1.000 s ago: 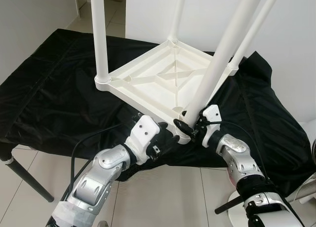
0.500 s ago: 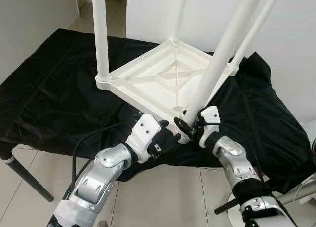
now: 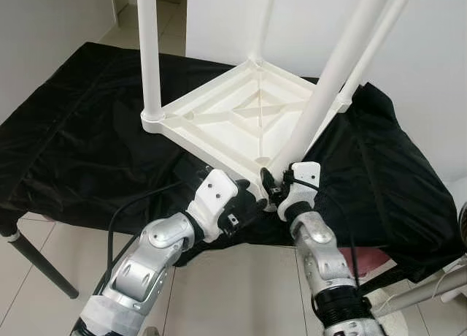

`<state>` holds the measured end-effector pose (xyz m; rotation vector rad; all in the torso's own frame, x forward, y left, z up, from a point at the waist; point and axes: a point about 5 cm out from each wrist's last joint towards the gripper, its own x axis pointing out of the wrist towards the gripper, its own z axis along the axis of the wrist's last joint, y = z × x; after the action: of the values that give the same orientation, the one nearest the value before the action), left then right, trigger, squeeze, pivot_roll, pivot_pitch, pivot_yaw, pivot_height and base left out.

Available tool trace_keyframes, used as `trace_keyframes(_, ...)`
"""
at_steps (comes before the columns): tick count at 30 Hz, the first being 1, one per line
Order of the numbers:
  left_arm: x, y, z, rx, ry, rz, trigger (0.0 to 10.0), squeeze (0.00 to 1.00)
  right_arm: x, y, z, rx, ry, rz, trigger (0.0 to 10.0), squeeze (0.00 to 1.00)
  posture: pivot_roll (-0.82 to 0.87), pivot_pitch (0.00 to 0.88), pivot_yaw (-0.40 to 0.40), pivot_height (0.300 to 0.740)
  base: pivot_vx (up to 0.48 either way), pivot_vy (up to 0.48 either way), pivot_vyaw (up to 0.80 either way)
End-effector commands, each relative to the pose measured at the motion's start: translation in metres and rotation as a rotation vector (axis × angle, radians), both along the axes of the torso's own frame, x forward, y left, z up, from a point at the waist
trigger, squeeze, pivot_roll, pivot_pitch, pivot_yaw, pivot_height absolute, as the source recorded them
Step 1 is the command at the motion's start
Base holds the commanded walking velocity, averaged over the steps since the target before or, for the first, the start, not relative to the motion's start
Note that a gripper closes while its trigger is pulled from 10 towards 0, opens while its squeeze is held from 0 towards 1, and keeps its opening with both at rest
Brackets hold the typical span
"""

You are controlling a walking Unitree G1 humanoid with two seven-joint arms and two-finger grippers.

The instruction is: Building children table

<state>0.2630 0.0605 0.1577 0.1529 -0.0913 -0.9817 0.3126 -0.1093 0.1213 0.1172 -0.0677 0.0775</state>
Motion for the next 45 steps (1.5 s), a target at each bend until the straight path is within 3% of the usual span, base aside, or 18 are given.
trace_keyframes(1,-0.003,-0.003,0.001,0.01,-0.007,-0.035,10.0,0.0,-0.004,-0.004,-0.012,0.019,0.066,-0.1,10.0,0.0,0.05,0.056,-0.128,0.74,0.0,0.0,0.0)
trace_keyframes(11,-0.003,-0.004,0.001,0.006,-0.008,-0.029,10.0,0.0,-0.006,-0.003,-0.004,0.002,0.053,-0.036,10.0,0.0,0.05,0.046,-0.133,0.74,0.0,0.0,0.0)
trace_keyframes(12,-0.002,-0.003,0.001,0.007,-0.009,-0.028,10.0,0.0,-0.006,-0.002,-0.003,-0.002,0.043,-0.025,10.0,1.0,0.06,0.043,-0.134,0.74,0.0,0.0,0.0)
trace_keyframes(19,-0.003,-0.003,0.001,0.007,-0.012,-0.026,10.0,0.0,-0.015,-0.002,0.003,0.003,-0.019,0.079,10.0,1.0,0.06,0.039,-0.136,0.74,0.0,0.0,0.0)
trace_keyframes(25,-0.003,-0.003,0.0,0.009,-0.012,-0.024,10.0,0.0,-0.022,-0.023,0.004,-0.016,-0.055,0.112,10.0,1.0,0.06,0.039,-0.139,0.74,0.0,0.0,0.0)
trace_keyframes(30,-0.003,-0.001,0.001,0.005,-0.009,-0.018,10.0,0.0,-0.027,-0.032,0.003,-0.037,-0.076,0.151,10.0,1.0,0.07,0.035,-0.138,0.74,0.0,0.0,0.0)
trace_keyframes(31,-0.003,0.001,0.001,0.006,-0.01,-0.014,10.0,0.0,-0.031,-0.036,0.002,-0.051,-0.08,0.169,10.0,0.45,0.07,0.033,-0.137,0.74,0.0,0.0,0.0)
trace_keyframes(32,-0.003,0.002,0.001,0.007,-0.011,-0.012,10.0,0.0,-0.033,-0.039,0.001,-0.061,-0.081,0.18,10.0,0.0,0.07,0.033,-0.137,0.74,0.0,0.0,0.0)
trace_keyframes(38,-0.001,0.009,0.004,-0.013,-0.015,0.018,10.0,0.0,-0.042,-0.044,-0.004,-0.084,-0.099,0.166,10.0,0.0,0.07,0.026,-0.132,0.74,0.0,0.0,0.0)
trace_keyframes(45,-0.002,0.008,0.005,-0.04,0.0,0.041,10.0,0.0,-0.044,-0.035,-0.01,-0.079,-0.097,0.224,10.0,0.0,0.06,0.038,-0.119,0.74,0.0,0.0,0.0)
